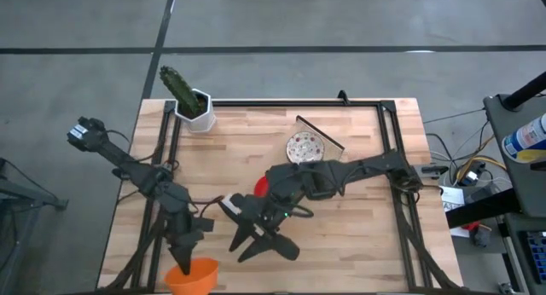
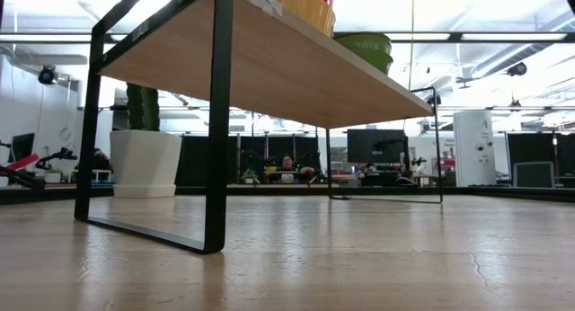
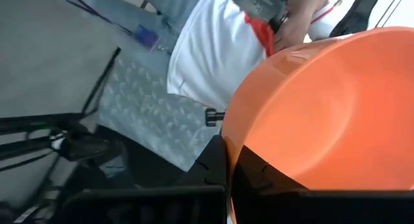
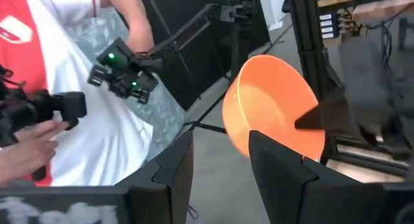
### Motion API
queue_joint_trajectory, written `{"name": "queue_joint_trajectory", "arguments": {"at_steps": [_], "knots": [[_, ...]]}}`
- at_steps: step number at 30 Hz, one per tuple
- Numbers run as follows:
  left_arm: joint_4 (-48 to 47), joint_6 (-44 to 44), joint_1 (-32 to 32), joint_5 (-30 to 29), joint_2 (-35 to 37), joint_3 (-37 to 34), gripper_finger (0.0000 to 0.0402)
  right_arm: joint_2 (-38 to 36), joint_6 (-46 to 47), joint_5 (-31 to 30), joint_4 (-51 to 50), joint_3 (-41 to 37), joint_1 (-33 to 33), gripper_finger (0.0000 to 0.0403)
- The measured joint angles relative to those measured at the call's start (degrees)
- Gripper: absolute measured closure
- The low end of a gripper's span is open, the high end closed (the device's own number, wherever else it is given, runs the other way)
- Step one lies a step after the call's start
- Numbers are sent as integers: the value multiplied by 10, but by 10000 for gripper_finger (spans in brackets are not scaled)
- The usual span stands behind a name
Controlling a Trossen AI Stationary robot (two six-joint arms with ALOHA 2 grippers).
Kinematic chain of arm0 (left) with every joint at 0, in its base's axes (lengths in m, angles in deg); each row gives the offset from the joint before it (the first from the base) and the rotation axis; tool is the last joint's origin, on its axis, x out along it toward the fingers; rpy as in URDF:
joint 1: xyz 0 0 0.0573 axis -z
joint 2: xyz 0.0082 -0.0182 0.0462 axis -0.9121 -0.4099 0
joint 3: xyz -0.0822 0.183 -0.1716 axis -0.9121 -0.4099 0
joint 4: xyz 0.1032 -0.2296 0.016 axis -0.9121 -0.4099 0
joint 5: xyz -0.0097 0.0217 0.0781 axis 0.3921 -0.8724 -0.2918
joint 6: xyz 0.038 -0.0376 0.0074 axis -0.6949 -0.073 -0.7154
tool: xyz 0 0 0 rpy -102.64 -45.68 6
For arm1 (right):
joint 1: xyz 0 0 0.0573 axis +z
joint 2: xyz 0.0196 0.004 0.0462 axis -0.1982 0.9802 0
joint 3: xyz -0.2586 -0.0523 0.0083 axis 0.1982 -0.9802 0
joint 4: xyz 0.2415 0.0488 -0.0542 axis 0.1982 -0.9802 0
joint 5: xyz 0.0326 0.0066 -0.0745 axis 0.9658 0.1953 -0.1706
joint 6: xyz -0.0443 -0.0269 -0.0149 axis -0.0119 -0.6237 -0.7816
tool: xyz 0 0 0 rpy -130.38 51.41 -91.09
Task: Pick & Place Mini bowls
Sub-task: Stack the orange bowl on the red bowl on the shelf
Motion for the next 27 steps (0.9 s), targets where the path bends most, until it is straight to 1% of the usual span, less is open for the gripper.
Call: {"name": "queue_joint_trajectory", "arguments": {"at_steps": [5, 13, 16, 21, 25, 27], "knots": [[20, 53, -29, 32, -25, 0, 401, 4, -32, -42, -3, 0, 15, 256], [55, 102, -55, 54, -43, 0, 401, 10, -32, -46, -11, -5, 24, 254], [68, 121, -62, 57, -51, 0, 401, 10, -34, -62, -25, -6, 25, 252], [126, 146, -70, 57, -66, 0, 401, 10, -35, -62, -27, -13, 24, 252], [126, 146, -72, 56, -72, 4, 401, 10, -35, -56, -27, -16, 26, 252], [126, 146, -72, 46, -73, 4, 401, 10, -34, -46, -27, -19, 27, 252]]}}
